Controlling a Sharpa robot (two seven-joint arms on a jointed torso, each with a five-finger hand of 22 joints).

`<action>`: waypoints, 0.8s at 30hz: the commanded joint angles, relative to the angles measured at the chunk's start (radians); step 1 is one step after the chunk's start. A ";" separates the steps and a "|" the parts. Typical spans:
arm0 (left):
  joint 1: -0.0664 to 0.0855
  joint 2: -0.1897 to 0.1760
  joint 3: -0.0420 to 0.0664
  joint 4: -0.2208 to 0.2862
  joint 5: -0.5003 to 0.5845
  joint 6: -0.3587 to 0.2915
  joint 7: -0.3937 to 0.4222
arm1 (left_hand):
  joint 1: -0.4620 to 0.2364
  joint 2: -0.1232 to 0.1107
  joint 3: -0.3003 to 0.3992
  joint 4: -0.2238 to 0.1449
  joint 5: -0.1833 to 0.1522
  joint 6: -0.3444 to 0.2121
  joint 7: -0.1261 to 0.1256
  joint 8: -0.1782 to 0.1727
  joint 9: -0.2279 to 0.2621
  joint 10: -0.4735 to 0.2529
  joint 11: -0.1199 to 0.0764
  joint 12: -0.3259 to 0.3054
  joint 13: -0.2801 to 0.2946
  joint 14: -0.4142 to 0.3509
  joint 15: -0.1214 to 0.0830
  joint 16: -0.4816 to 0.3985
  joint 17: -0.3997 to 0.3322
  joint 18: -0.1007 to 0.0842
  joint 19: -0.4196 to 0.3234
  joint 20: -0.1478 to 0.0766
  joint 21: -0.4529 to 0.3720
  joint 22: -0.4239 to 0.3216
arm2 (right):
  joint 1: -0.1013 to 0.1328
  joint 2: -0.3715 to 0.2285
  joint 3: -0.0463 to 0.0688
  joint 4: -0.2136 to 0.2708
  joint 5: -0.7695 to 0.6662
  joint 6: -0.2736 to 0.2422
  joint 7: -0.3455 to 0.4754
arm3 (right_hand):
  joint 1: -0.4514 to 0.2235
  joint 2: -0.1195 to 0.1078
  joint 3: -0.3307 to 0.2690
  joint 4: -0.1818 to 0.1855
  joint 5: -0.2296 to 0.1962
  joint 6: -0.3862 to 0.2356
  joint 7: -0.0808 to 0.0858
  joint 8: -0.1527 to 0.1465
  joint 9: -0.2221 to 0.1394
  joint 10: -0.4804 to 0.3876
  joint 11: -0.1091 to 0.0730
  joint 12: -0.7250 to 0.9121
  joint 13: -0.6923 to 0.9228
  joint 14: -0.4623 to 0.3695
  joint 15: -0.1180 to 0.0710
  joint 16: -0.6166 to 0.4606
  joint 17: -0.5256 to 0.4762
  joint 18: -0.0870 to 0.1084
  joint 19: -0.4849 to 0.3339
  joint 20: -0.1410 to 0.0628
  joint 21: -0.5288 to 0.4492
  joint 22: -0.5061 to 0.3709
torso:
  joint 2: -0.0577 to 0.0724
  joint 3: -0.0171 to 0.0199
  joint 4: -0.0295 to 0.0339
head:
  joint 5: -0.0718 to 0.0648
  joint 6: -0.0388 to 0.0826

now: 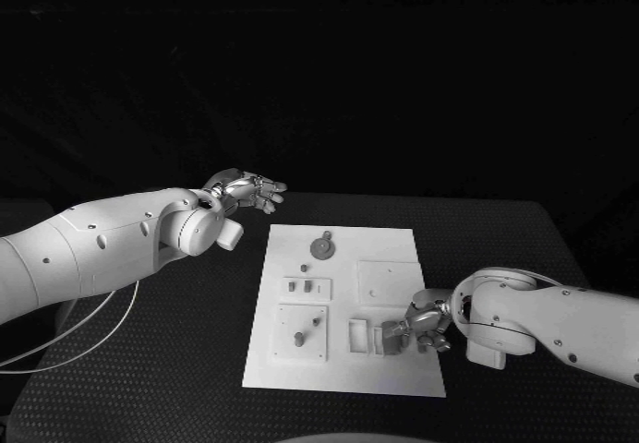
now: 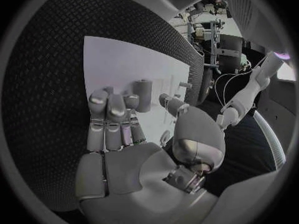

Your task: Assemble the parts on the task board

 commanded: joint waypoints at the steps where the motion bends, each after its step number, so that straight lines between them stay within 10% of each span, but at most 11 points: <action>1: 0.001 -0.001 0.000 0.004 0.006 0.015 0.012 | -0.010 0.000 -0.001 0.005 0.002 -0.006 -0.001 0.003 -0.001 -0.006 -0.002 0.006 0.001 0.006 0.004 -0.007 0.001 0.006 0.007 -0.007 -0.005 0.001 | -0.004 0.006 -0.001 -0.008 -0.016 -0.017 -0.006 | -0.002 -0.007 0.003 0.003 -0.001 0.001 0.007 -0.004 -0.002 -0.018 -0.005 0.007 -0.002 -0.006 0.001 0.006 0.011 0.064 -0.001 -0.007 0.004 0.017 | 0.000 0.0003 0.0004 | 0.004 -0.003; 14: 0.002 -0.006 0.000 0.008 0.006 0.024 0.010 | -0.012 0.003 -0.001 0.007 0.002 -0.003 -0.002 0.005 0.000 -0.006 -0.002 0.008 0.001 0.005 0.004 -0.009 0.003 0.006 0.006 -0.007 -0.006 0.003 | -0.031 0.039 -0.003 -0.048 0.002 0.022 -0.011 | 0.010 0.015 0.008 -0.015 -0.001 0.008 0.007 -0.007 0.001 -0.025 -0.005 0.008 -0.004 -0.013 0.002 0.009 0.008 0.064 -0.007 -0.006 0.008 0.016 | 0.001 -0.0004 0.0012 | 0.006 -0.011; 24: 0.002 -0.007 0.000 0.008 0.006 0.024 0.009 | -0.013 0.003 -0.001 0.008 0.002 -0.002 -0.003 0.006 0.000 -0.007 -0.002 0.008 0.001 0.006 0.004 -0.009 0.004 0.006 0.006 -0.007 -0.007 0.003 | -0.036 0.054 -0.003 -0.055 0.003 0.069 -0.023 | 0.050 0.081 -0.012 -0.134 -0.002 0.026 0.005 -0.014 0.008 -0.029 -0.007 0.016 -0.009 -0.021 0.001 0.020 0.001 0.064 -0.020 0.000 0.021 0.015 | -0.001 -0.0005 -0.0006 | 0.009 -0.018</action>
